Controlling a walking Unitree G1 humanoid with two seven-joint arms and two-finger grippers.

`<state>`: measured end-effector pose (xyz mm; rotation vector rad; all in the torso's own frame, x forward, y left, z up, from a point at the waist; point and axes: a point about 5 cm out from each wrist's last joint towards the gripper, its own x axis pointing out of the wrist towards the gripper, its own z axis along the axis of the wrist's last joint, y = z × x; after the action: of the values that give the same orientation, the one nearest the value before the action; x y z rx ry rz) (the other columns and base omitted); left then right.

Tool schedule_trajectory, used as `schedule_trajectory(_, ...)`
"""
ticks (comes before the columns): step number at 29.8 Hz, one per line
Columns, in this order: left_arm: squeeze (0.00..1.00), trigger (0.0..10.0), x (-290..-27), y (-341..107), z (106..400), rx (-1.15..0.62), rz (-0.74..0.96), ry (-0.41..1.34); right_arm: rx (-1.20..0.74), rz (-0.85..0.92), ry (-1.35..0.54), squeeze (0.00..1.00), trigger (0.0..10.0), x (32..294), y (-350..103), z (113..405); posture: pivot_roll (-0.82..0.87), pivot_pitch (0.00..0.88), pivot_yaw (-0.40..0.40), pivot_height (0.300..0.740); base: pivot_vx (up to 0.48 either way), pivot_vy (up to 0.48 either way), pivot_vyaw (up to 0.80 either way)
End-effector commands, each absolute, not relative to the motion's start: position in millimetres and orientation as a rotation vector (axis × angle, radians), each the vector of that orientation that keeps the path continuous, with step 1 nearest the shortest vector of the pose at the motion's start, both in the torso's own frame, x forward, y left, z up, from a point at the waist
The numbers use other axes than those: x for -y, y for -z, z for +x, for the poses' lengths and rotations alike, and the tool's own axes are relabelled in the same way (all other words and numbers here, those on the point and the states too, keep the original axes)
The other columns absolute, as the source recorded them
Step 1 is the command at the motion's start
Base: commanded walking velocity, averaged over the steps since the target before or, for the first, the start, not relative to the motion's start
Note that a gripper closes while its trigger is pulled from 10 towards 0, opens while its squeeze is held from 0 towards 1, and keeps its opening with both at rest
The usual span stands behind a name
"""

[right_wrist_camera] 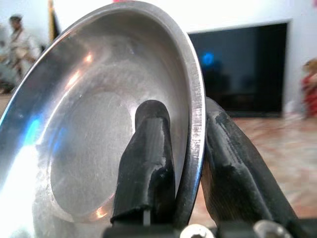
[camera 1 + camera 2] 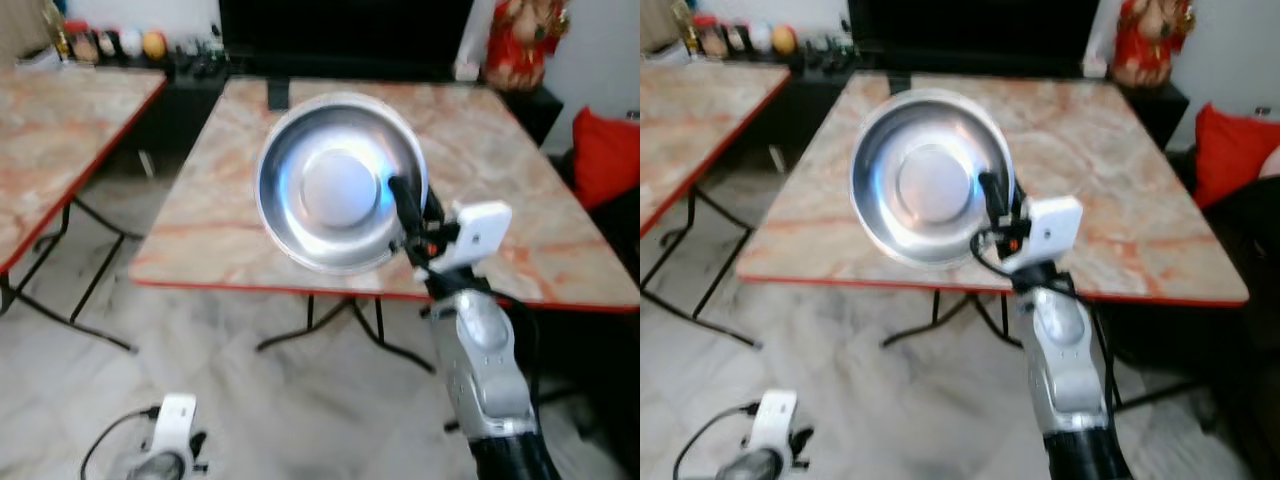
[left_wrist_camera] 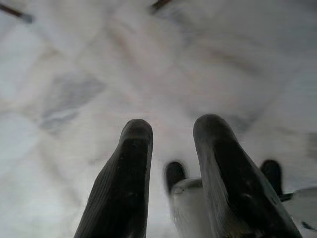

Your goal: Setting the table

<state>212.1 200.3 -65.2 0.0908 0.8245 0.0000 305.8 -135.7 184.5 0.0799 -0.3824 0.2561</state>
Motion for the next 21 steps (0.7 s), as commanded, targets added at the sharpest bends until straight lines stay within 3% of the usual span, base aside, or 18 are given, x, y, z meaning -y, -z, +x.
schedule_trajectory(1,0.0,10.0,-209.6,65.2,209.4,-0.836,0.116,-0.008,0.419,0.09,-0.286,0.0,10.0,126.4,-192.4,304.7,-0.01,0.0,-0.018,0.74,0.0,0.0,0.0)
schedule_trajectory(21,0.0,10.0,-207.7,63.7,213.1,-0.832,0.093,-0.009,0.412,0.085,-0.266,0.0,10.0,128.7,-191.9,305.9,-0.01,0.0,-0.017,0.74,0.0,0.0,0.0)
